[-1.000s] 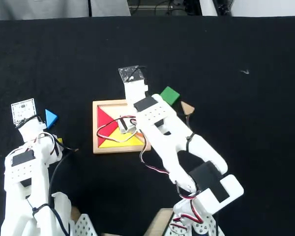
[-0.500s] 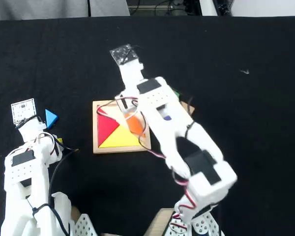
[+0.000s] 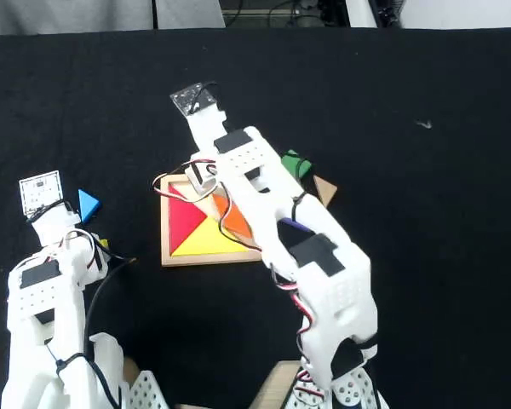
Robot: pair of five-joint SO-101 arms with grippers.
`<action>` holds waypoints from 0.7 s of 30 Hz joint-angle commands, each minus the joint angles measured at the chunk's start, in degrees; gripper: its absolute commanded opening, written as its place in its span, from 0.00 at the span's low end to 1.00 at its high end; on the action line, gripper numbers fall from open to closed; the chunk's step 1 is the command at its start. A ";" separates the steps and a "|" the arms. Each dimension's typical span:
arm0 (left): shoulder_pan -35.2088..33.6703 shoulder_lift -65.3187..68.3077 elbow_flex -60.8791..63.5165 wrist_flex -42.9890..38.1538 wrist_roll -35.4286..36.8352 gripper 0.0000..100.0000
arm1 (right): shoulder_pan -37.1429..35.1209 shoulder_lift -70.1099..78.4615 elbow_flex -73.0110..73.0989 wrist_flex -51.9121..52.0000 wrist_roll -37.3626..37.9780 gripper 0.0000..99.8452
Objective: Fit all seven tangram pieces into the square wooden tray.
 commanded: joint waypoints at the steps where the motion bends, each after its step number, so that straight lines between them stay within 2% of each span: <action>1: 0.57 -1.14 -0.57 -0.88 0.26 0.19 | -0.79 0.66 -3.12 0.97 2.64 0.02; 14: 0.57 -1.14 -0.57 -0.88 0.26 0.19 | 2.11 1.27 -3.38 7.03 3.25 0.01; 21: 0.57 -1.14 -0.57 -0.88 0.26 0.19 | 2.55 -3.30 0.13 6.77 3.25 0.01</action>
